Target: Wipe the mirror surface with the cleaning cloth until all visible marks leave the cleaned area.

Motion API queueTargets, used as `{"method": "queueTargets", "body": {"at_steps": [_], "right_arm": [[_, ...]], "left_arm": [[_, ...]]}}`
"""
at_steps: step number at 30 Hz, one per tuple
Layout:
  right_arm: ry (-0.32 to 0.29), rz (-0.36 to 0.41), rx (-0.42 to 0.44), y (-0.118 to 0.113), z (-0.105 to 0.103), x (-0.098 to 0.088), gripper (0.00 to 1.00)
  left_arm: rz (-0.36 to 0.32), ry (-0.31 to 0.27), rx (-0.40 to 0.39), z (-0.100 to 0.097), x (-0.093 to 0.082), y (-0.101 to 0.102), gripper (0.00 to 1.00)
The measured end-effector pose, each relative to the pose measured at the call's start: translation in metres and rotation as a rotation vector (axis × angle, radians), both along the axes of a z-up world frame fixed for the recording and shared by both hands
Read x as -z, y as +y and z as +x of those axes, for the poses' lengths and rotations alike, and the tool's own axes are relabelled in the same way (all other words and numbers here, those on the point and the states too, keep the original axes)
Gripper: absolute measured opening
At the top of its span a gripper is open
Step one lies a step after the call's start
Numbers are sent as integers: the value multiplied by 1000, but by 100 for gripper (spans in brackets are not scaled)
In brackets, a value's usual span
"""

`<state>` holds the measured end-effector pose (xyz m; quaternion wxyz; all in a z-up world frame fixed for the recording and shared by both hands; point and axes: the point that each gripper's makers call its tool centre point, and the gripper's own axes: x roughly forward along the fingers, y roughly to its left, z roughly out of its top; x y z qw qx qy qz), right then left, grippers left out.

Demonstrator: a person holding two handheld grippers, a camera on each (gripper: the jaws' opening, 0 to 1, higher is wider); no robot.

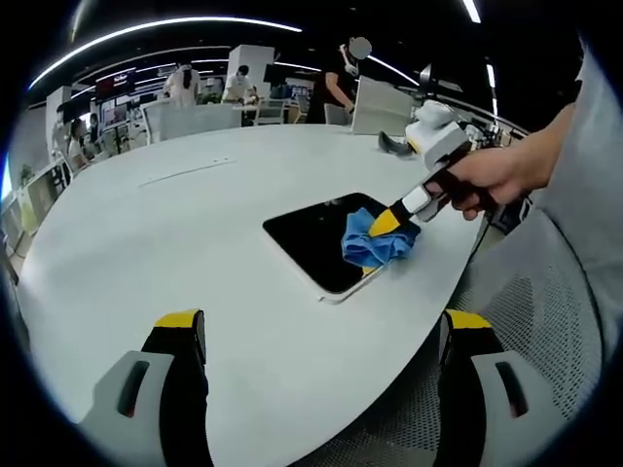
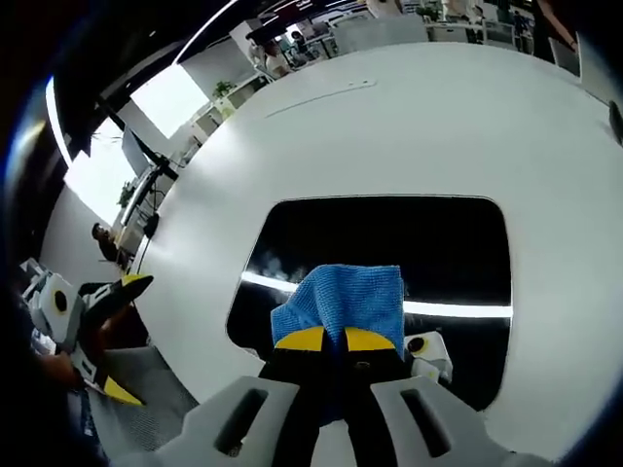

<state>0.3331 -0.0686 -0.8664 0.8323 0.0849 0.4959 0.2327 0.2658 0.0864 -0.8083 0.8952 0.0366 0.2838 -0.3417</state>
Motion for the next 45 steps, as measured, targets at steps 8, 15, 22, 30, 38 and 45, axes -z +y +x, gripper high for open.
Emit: {"method": "queueTargets", "body": {"at_steps": [8, 15, 22, 30, 38, 45], "right_arm": [[-2, -4, -5, 6, 2, 0, 0], [-16, -5, -20, 19, 3, 0, 0], [-8, 6, -29, 33, 5, -1, 0], [-2, 26, -41, 44, 7, -1, 0], [-6, 33, -71, 58, 8, -1, 0], [-3, 11, -74, 61, 8, -1, 1]], "left_arm": [[0, 0, -4, 1, 0, 1, 99], [2, 3, -6, 1, 1, 2, 99], [4, 8, -4, 0, 2, 2, 99], [7, 13, -4, 0, 3, 2, 99], [10, 19, -4, -1, 4, 2, 99], [13, 26, -3, -1, 5, 2, 99]]}}
